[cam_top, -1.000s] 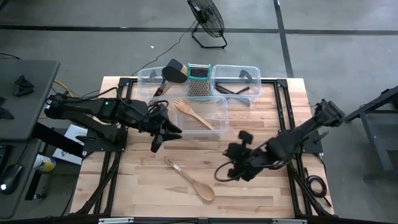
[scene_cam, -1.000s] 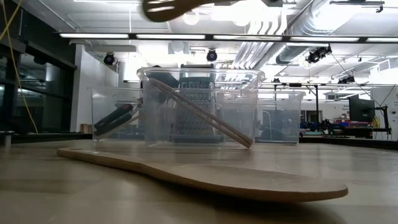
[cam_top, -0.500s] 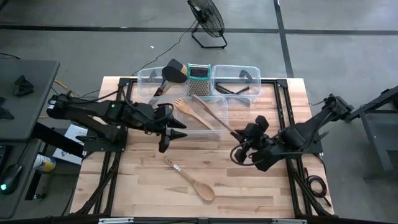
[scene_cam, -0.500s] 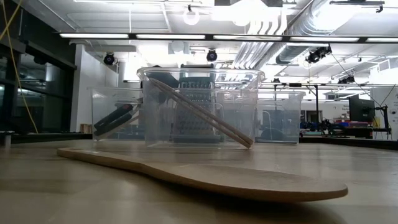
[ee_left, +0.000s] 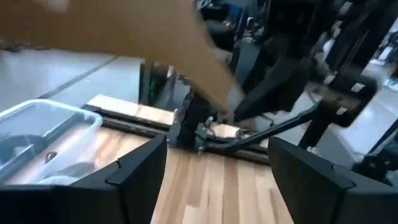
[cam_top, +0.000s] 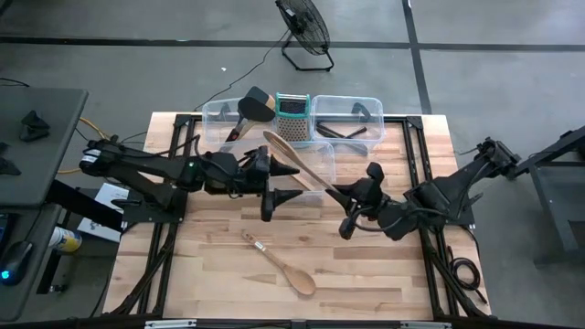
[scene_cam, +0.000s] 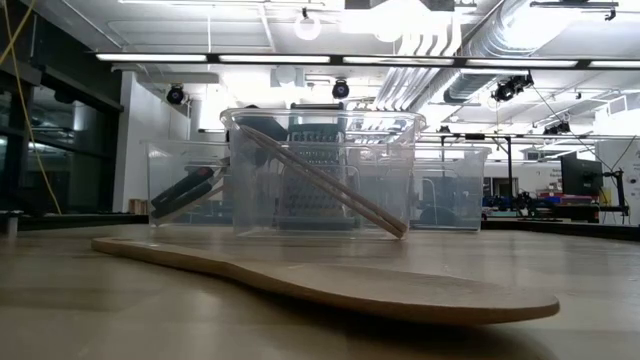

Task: Pick & Place Kitchen Items
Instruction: Put the light brown slotted spoon into the middle transparent bin

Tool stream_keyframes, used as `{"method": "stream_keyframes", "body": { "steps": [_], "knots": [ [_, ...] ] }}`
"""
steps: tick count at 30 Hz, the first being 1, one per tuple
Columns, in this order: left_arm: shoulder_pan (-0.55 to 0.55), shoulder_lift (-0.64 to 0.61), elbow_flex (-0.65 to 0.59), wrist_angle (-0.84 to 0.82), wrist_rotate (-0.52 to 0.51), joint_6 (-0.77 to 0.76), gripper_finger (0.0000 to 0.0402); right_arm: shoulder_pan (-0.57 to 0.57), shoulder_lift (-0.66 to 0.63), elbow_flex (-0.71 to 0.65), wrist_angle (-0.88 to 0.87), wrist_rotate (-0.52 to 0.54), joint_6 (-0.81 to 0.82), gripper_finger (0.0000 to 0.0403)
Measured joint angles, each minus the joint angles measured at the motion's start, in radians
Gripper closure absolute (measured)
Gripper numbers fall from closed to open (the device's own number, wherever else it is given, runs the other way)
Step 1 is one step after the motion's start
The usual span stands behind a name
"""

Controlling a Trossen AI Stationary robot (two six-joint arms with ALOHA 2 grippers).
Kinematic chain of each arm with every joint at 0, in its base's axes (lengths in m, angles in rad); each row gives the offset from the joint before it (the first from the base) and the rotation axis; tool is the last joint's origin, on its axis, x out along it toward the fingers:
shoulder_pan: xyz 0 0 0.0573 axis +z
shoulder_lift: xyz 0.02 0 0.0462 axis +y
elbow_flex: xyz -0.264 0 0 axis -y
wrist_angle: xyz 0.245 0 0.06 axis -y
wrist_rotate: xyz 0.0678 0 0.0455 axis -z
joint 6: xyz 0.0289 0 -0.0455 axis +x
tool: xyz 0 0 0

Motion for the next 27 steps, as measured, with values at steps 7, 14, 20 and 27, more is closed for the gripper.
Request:
{"method": "stream_keyframes", "body": {
  "steps": [7,14,20,27],
  "knots": [
    [0.0,0.038,0.001,0.174,-0.01,0.033,0.0126,-0.033,-0.001,0.0,0.115,-0.056,-0.103,0.038],
    [0.0,0.041,-0.001,0.281,-0.073,0.062,0.0134,-0.039,-0.002,0.0,0.134,-0.072,-0.136,0.038],
    [0.001,0.041,-0.001,0.372,-0.082,0.104,0.0185,-0.051,-0.002,0.0,0.152,-0.078,-0.143,0.038],
    [0.001,0.041,-0.001,0.381,-0.079,0.103,0.027,-0.051,-0.002,0.0,0.156,-0.082,-0.148,0.038]
  ]
}}
